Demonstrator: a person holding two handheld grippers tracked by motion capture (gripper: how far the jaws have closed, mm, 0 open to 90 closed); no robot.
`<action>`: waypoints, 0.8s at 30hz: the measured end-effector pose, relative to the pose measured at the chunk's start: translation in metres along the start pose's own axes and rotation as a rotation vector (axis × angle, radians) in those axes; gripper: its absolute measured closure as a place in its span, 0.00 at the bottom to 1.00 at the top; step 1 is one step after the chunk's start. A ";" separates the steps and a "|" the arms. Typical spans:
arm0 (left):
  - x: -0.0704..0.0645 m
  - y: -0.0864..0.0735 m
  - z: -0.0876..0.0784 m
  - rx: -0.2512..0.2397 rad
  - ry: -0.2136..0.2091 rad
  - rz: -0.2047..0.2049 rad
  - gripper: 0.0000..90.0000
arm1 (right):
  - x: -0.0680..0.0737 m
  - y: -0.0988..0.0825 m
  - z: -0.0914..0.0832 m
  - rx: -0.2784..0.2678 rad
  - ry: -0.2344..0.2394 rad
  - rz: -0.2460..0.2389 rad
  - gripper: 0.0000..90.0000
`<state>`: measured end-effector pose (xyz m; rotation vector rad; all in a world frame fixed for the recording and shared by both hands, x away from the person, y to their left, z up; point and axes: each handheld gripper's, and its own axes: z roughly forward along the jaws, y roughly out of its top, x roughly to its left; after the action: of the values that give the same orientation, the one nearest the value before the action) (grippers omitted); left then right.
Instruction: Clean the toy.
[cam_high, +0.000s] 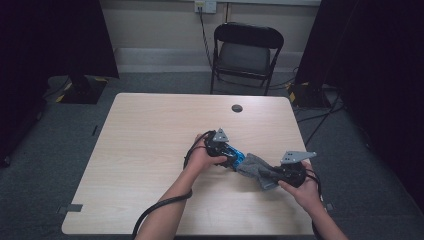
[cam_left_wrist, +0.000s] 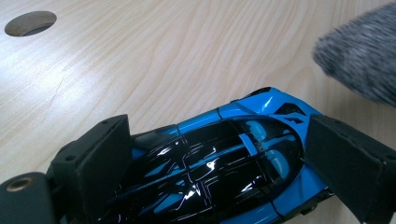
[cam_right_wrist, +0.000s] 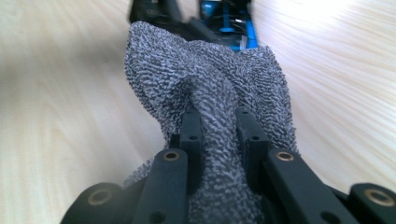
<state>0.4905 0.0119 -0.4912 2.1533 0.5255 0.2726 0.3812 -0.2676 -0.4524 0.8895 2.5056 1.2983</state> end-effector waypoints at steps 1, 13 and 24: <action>0.000 0.000 0.000 0.000 -0.001 0.001 0.08 | 0.003 0.001 0.001 0.000 0.008 -0.010 0.85; 0.000 0.000 0.000 -0.003 -0.001 -0.004 0.08 | 0.043 0.008 0.024 0.030 0.128 -0.091 0.85; 0.000 -0.001 0.000 -0.006 0.000 0.001 0.08 | 0.051 0.002 0.057 0.117 0.139 -0.133 0.85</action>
<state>0.4901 0.0121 -0.4918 2.1473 0.5233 0.2744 0.3647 -0.1986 -0.4799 0.6622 2.7198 1.2210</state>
